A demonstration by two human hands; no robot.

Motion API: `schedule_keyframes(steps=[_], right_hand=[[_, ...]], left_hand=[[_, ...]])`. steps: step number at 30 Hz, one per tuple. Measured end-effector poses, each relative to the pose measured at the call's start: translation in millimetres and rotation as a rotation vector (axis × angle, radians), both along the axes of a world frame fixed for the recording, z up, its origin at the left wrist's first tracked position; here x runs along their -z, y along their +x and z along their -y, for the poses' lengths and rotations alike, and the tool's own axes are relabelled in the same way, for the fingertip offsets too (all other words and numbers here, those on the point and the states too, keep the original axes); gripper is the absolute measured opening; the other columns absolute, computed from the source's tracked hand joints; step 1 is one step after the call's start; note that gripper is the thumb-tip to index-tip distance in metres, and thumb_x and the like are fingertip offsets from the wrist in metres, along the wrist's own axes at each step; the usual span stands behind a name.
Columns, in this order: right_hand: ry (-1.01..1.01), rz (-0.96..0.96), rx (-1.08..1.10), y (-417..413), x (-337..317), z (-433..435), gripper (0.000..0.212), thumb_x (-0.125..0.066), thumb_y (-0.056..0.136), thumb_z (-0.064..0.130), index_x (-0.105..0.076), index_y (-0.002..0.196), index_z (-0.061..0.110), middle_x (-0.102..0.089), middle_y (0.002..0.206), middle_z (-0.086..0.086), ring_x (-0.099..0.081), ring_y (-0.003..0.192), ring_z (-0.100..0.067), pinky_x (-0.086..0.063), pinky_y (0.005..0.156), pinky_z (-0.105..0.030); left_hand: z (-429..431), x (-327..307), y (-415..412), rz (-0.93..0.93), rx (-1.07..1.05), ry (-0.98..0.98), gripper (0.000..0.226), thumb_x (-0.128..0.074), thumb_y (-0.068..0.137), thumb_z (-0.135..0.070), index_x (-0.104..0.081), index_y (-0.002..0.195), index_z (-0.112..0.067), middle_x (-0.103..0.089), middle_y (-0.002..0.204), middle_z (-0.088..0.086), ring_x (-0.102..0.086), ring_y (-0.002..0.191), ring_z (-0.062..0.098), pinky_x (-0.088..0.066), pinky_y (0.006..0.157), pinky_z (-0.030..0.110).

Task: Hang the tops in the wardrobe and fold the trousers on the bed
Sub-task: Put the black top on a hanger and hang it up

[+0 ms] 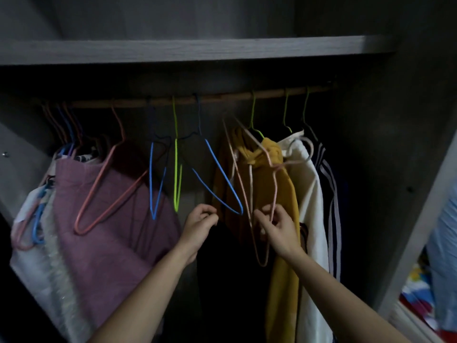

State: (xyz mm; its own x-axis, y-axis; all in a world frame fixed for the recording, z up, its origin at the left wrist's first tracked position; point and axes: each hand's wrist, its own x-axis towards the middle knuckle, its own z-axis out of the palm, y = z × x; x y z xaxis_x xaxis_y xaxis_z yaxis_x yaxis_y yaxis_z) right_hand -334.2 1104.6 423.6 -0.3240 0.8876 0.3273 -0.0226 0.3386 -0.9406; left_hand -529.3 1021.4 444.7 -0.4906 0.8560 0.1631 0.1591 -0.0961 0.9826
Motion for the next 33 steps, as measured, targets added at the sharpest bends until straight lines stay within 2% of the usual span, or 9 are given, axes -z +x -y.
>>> schedule_keyframes(steps=[5, 9, 14, 18, 21, 24, 26, 29, 33], right_hand=[[-0.013, 0.078, 0.161, 16.9, -6.9, 23.9, 0.044, -0.062, 0.093, 0.054, -0.063, 0.085, 0.011, -0.060, 0.063, 0.004, -0.059, 0.058, -0.013, -0.048, 0.056, -0.033], [0.030, 0.240, 0.208, 42.4, 18.1, 58.2, 0.064, -0.050, 0.096, 0.061, -0.056, 0.070, 0.003, -0.054, 0.061, -0.005, -0.051, 0.055, -0.016, -0.041, 0.056, -0.038], [-0.143, 0.242, 0.114, 76.5, 40.4, 92.8, 0.037, -0.037, 0.107, 0.032, -0.067, 0.103, 0.012, -0.060, 0.071, 0.003, -0.058, 0.065, -0.014, -0.047, 0.065, -0.036], [-0.149, 0.310, -0.030, 93.6, 38.4, 113.3, 0.035, -0.036, 0.107, 0.023, -0.055, 0.138, 0.022, -0.067, 0.108, 0.000, -0.063, 0.095, -0.013, -0.050, 0.085, -0.032], [-0.273, 0.272, -0.218, 103.8, 33.7, 130.3, 0.029, -0.060, 0.098, 0.029, -0.064, 0.123, 0.013, -0.070, 0.097, -0.004, -0.066, 0.086, -0.015, -0.051, 0.076, -0.026], [-0.294, 0.282, -0.293, 118.6, 31.0, 156.7, 0.058, -0.080, 0.074, 0.056, -0.064, 0.117, 0.021, -0.074, 0.101, 0.005, -0.071, 0.093, -0.008, -0.054, 0.078, -0.020], [-0.228, 0.319, -0.225, 126.9, 37.0, 175.5, 0.059, -0.079, 0.067, 0.069, -0.065, 0.110, 0.031, -0.075, 0.101, 0.011, -0.071, 0.094, -0.004, -0.057, 0.080, -0.021], [-0.156, 0.381, -0.018, 146.5, 57.9, 192.3, 0.037, -0.064, 0.091, 0.053, -0.068, 0.108, 0.020, -0.075, 0.100, -0.003, -0.070, 0.097, -0.021, -0.055, 0.088, -0.042], [-0.176, 0.457, 0.130, 192.1, 78.2, 203.8, 0.030, -0.048, 0.103, 0.036, -0.063, 0.092, 0.012, -0.070, 0.091, -0.013, -0.066, 0.093, -0.032, -0.049, 0.080, -0.037]], left_hand=[[13.7, 19.6, 8.7, -0.166, 0.074, -0.043, 0.030, -0.056, 0.062, -0.010, -0.047, 0.088, -0.022, -0.053, 0.081, 0.004, -0.046, 0.060, 0.014, -0.037, 0.057, 0.029], [17.6, 41.9, 18.3, -0.296, 0.074, -0.035, 0.035, -0.059, 0.072, 0.005, -0.047, 0.086, -0.025, -0.059, 0.085, 0.007, -0.052, 0.072, 0.021, -0.043, 0.070, 0.036], [40.5, 45.9, 29.4, -0.396, 0.029, -0.011, 0.037, -0.063, 0.076, 0.005, -0.053, 0.089, -0.028, -0.063, 0.099, 0.004, -0.060, 0.103, 0.024, -0.046, 0.094, 0.040], [62.5, 24.0, 43.1, -0.432, 0.057, 0.038, 0.030, -0.072, 0.077, 0.003, -0.061, 0.088, -0.023, -0.069, 0.090, 0.003, -0.065, 0.088, 0.018, -0.051, 0.080, 0.030], [78.7, 4.4, 63.8, -0.370, 0.099, 0.079, 0.032, -0.076, 0.077, 0.003, -0.061, 0.080, -0.025, -0.069, 0.072, -0.002, -0.062, 0.067, 0.007, -0.047, 0.060, 0.016], [96.6, -7.7, 92.8, -0.395, 0.080, 0.137, 0.026, -0.078, 0.078, -0.007, -0.062, 0.075, -0.027, -0.069, 0.065, -0.005, -0.060, 0.059, 0.001, -0.044, 0.055, 0.015], [108.5, -9.5, 116.1, -0.425, 0.047, 0.125, 0.020, -0.079, 0.079, -0.016, -0.063, 0.073, -0.027, -0.069, 0.064, -0.008, -0.059, 0.057, -0.001, -0.044, 0.053, 0.015], [127.6, 0.2, 151.1, -0.447, -0.024, 0.046, 0.017, -0.081, 0.077, -0.024, -0.065, 0.074, -0.020, -0.069, 0.066, -0.007, -0.062, 0.060, 0.002, -0.049, 0.057, 0.023], [154.3, 21.6, 186.5, -0.483, -0.034, -0.143, 0.012, -0.081, 0.077, -0.026, -0.071, 0.077, -0.019, -0.072, 0.074, -0.003, -0.070, 0.074, 0.015, -0.054, 0.067, 0.033]])
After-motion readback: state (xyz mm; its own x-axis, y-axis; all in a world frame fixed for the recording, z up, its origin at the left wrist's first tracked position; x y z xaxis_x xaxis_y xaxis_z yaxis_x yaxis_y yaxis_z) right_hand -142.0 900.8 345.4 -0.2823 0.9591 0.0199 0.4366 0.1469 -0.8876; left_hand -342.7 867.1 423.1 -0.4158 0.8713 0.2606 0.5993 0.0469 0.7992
